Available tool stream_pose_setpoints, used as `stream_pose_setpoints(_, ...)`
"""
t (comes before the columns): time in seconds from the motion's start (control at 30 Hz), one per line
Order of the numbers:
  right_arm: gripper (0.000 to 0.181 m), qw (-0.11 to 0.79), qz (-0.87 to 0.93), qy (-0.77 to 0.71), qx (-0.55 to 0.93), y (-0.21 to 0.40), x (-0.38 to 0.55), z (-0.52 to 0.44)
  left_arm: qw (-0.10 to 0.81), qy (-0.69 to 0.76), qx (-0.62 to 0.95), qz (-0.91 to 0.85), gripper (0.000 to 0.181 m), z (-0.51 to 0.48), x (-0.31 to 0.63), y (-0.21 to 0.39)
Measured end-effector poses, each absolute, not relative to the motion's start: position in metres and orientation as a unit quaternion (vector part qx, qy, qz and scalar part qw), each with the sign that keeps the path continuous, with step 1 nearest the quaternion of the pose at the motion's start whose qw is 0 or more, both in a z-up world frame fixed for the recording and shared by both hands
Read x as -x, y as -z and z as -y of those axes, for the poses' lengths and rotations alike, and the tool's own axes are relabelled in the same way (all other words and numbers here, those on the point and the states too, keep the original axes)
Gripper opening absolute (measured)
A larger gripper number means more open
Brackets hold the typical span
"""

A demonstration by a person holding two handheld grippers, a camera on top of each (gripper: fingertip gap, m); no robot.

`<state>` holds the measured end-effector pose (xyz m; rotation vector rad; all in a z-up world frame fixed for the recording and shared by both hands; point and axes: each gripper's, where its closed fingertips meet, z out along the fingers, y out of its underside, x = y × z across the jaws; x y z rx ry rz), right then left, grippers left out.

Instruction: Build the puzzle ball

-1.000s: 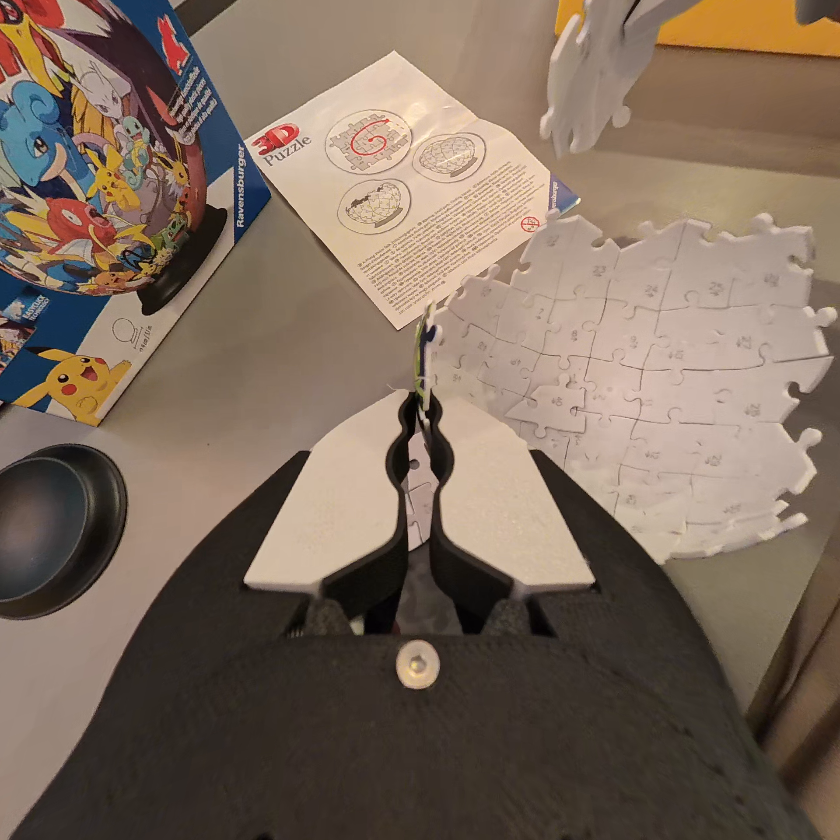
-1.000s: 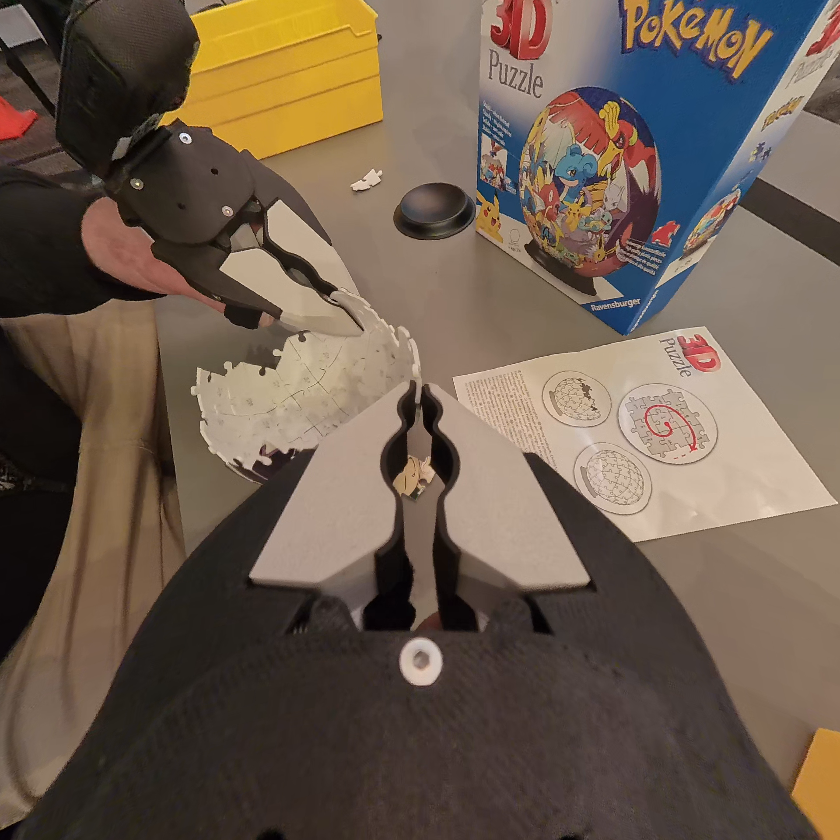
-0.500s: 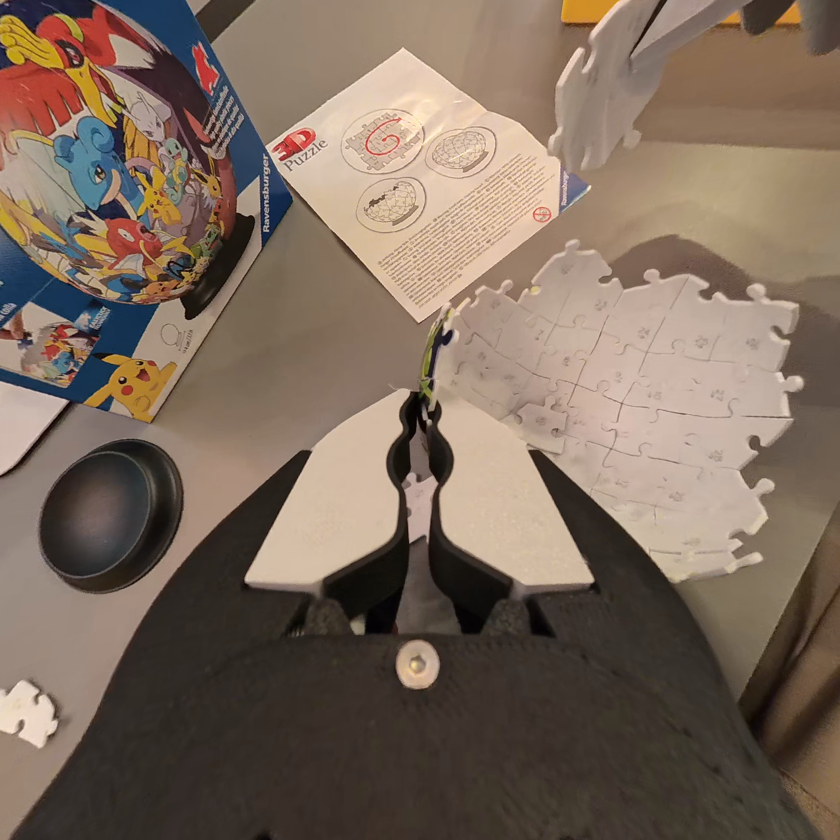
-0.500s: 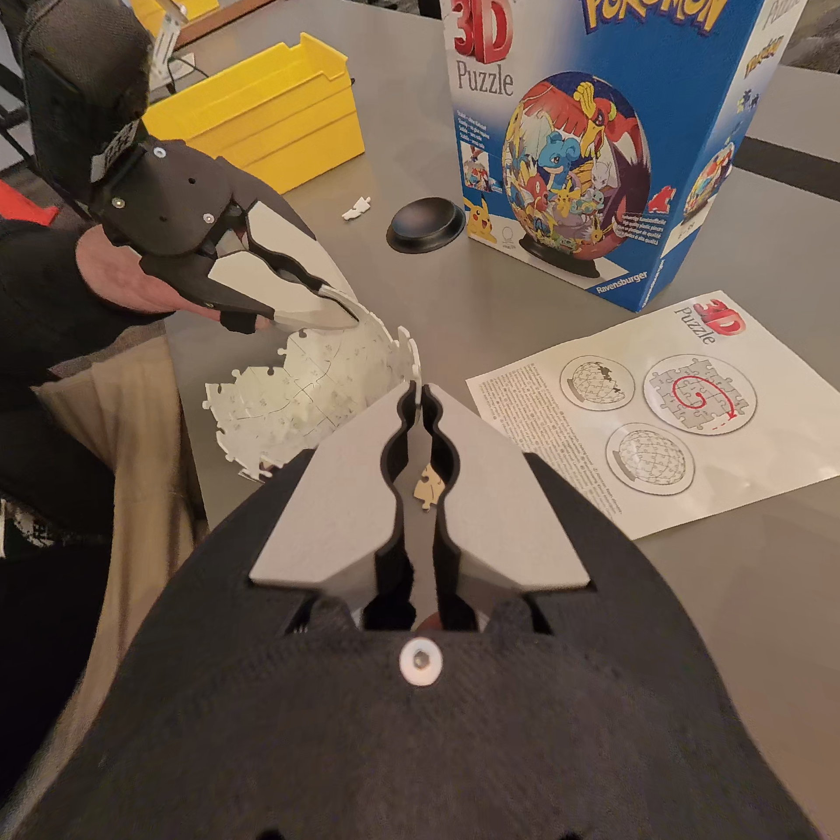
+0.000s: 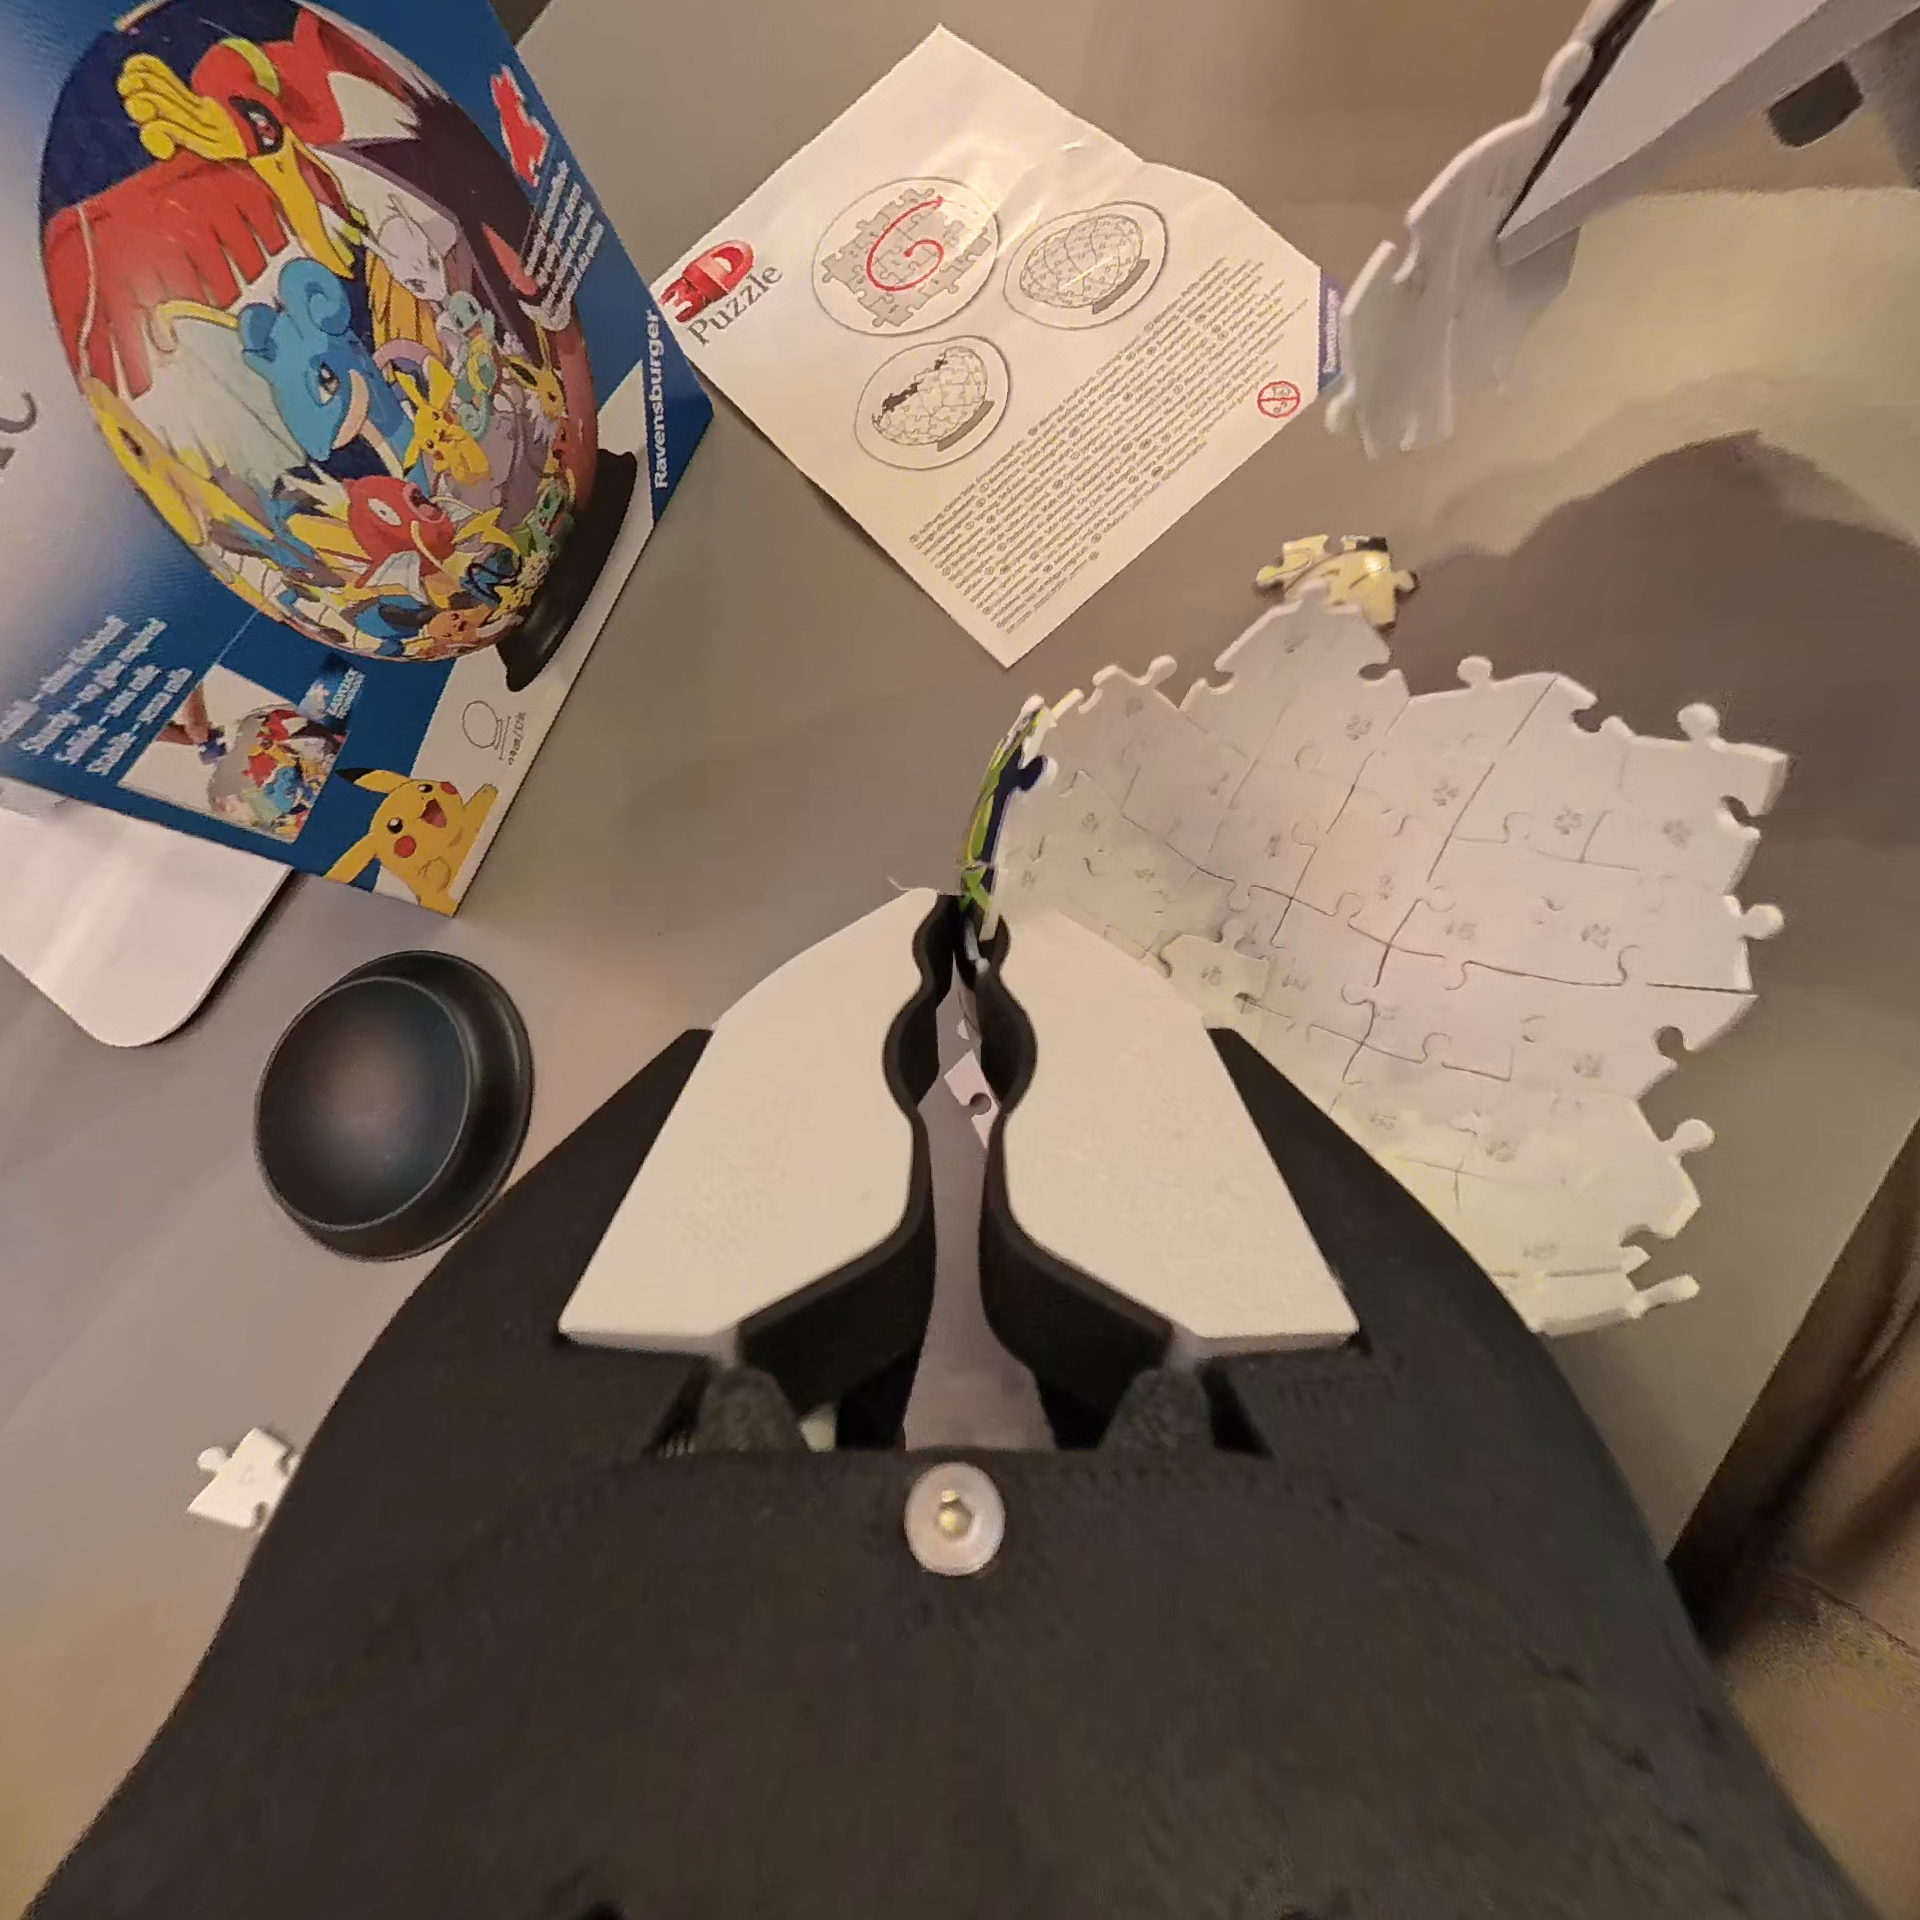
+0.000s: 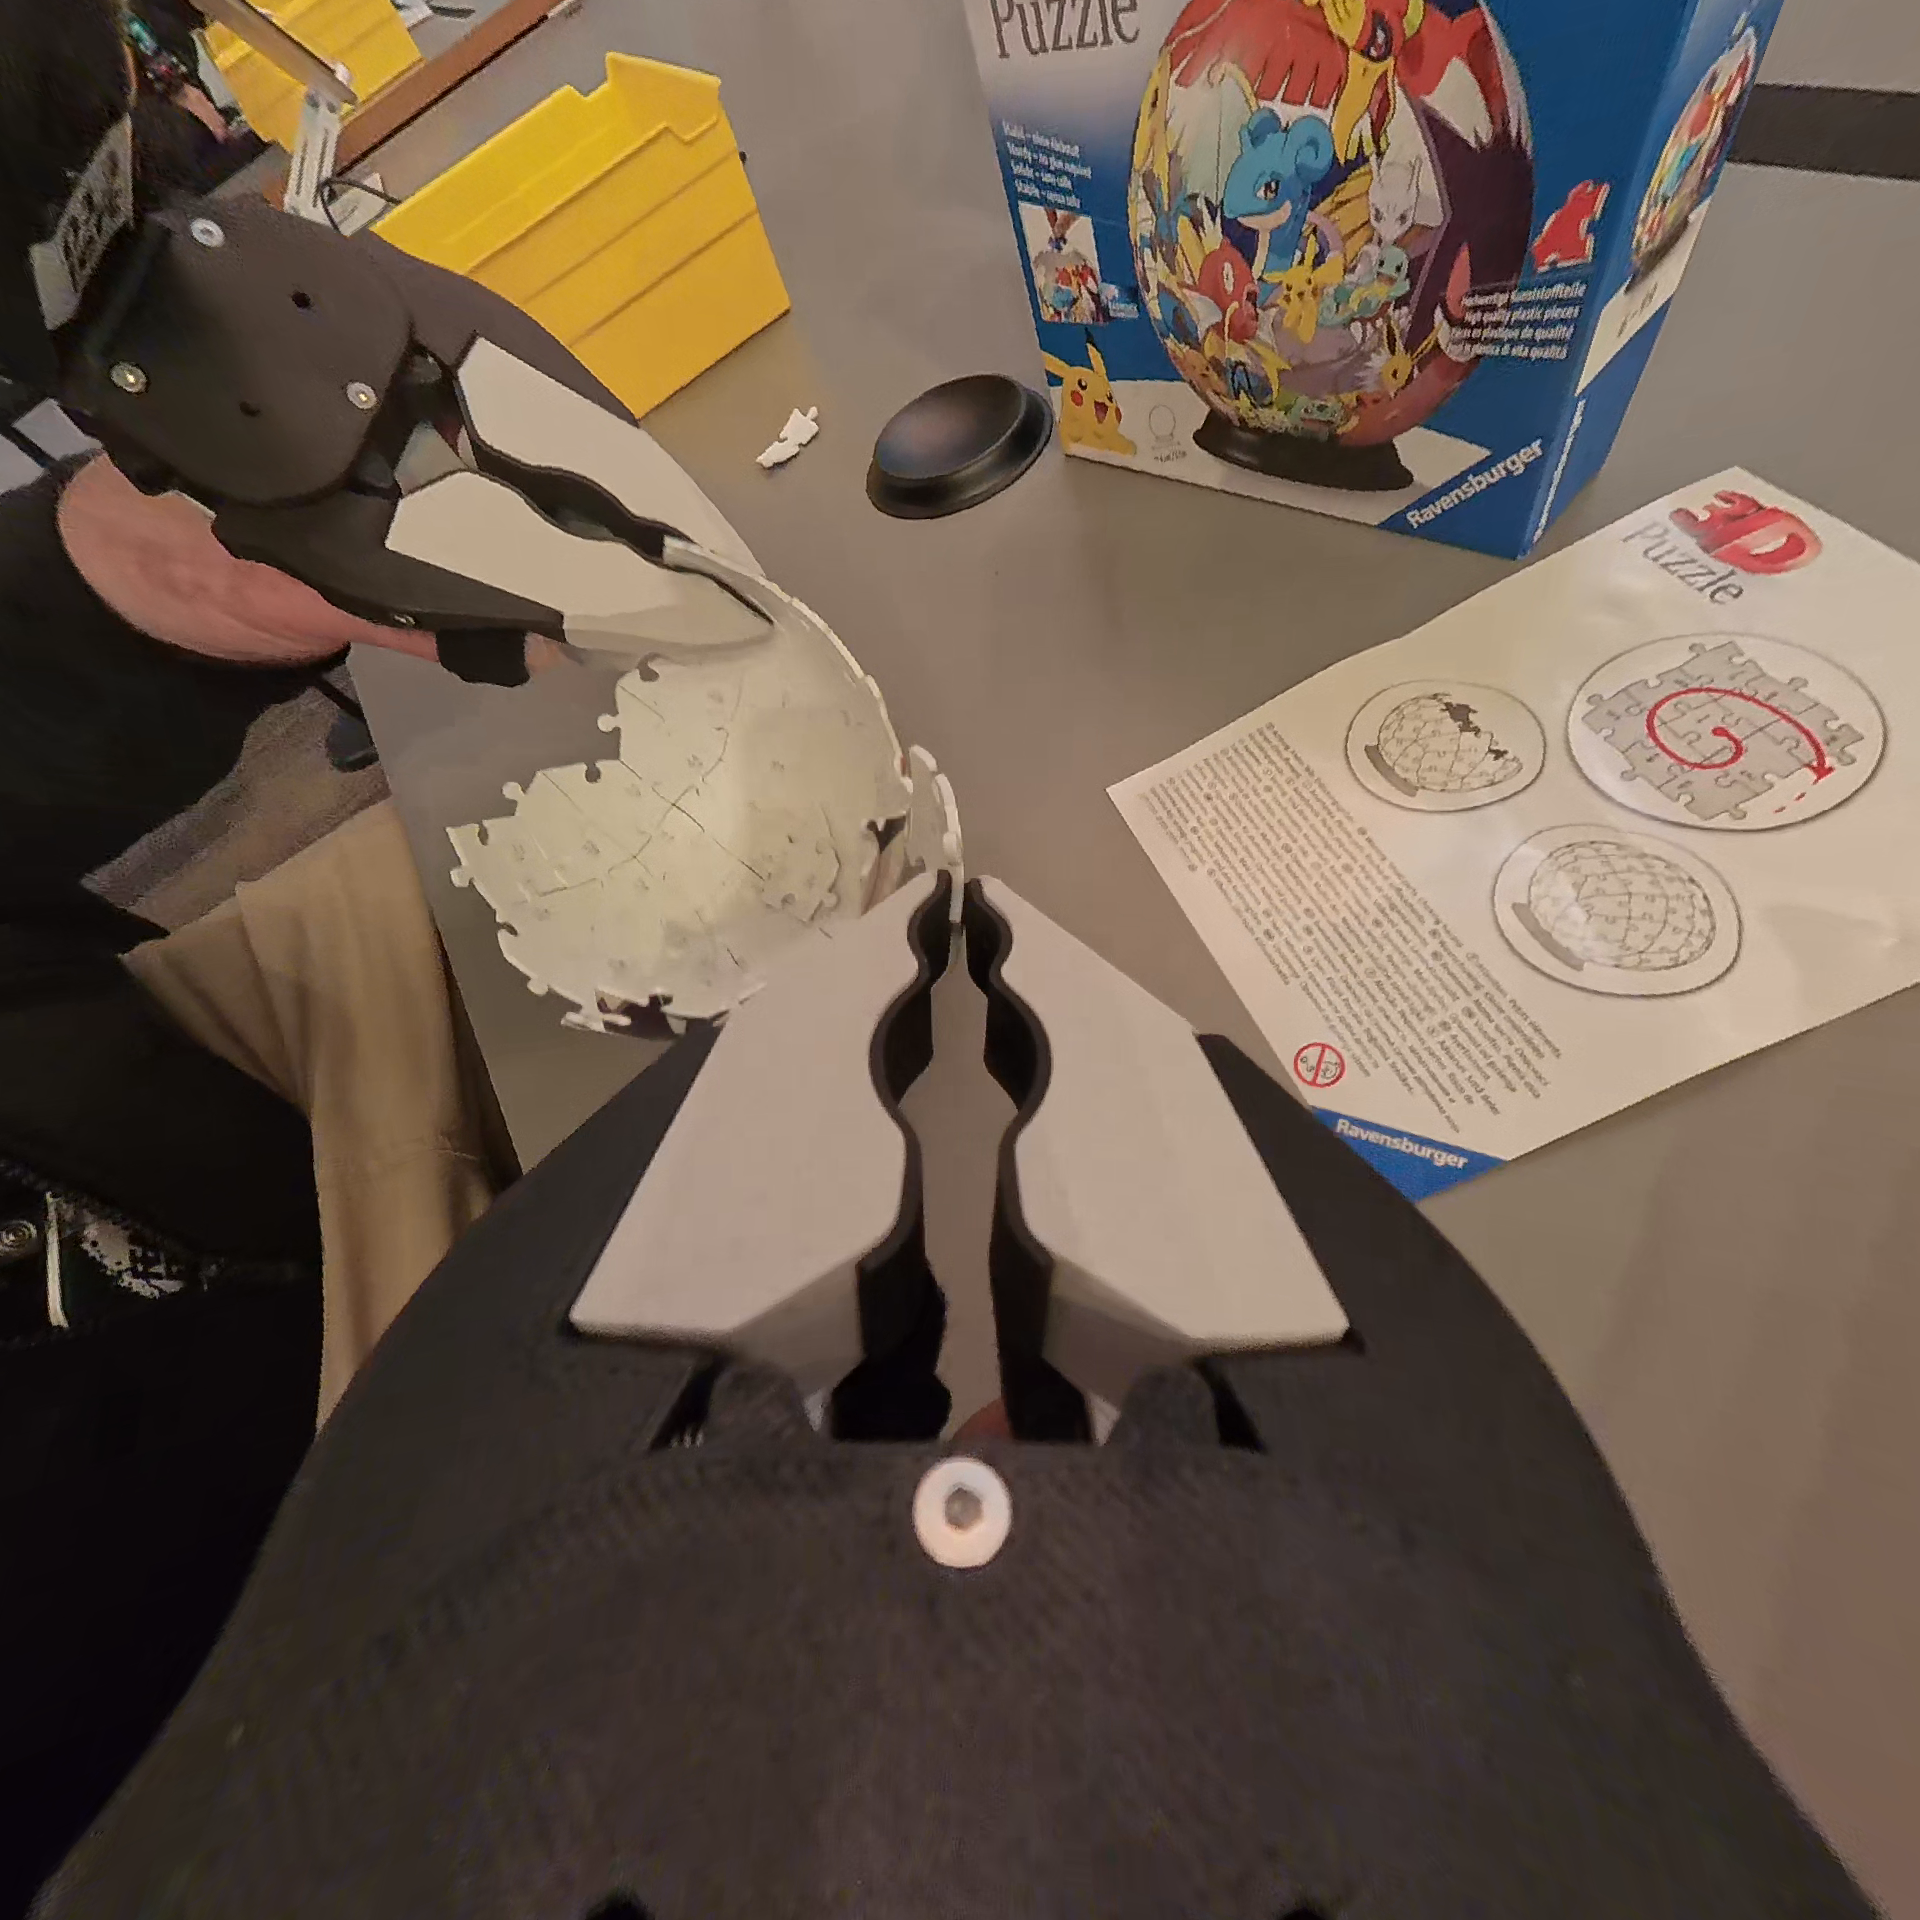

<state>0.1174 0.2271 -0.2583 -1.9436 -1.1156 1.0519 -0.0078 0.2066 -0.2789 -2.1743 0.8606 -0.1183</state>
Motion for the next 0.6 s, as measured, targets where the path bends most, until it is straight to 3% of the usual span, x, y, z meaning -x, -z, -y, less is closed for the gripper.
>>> stream_pose_setpoints(0.6,0.001,0.216,0.463,-0.359,0.781,0.316,-0.102,-0.199,0.452,-0.041,0.812,-0.368,0.002,-0.208,0.04,0.253)
